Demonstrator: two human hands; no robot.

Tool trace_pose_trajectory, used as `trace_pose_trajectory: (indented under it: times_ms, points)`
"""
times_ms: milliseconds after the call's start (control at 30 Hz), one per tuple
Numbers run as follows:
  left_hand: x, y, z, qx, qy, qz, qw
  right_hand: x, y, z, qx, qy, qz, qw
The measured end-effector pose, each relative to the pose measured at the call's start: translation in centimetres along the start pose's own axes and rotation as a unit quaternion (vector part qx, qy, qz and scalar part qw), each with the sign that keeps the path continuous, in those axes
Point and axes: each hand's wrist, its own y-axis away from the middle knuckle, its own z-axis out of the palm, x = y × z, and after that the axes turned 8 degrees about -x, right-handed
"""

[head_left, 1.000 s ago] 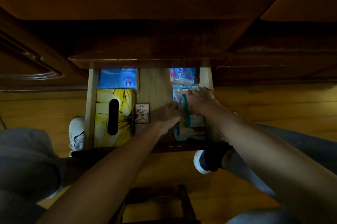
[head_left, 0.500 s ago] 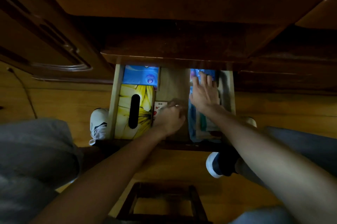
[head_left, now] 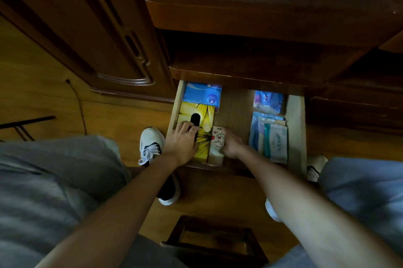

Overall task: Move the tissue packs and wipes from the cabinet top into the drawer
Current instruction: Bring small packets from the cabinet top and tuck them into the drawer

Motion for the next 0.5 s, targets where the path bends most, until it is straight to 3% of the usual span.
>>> trace_pose_trajectory:
  times_ms: [167, 300, 500]
  points:
    - [0.1, 0.0, 0.3, 0.011, 0.002, -0.002, 1.000, 0.4, 1.4, -0.8, -0.007, -0.020, -0.016, 1.000]
    - [0.0, 0.1, 0.5, 0.009, 0.001, 0.000, 1.000, 0.0, 1.3, -0.6, -0.012, 0.044, -0.048, 0.998]
    - [0.0, -0.3, 1.0, 0.025, 0.011, -0.006, 1.000, -0.8, 0.4, 0.8, 0.044, 0.047, -0.005, 0.998]
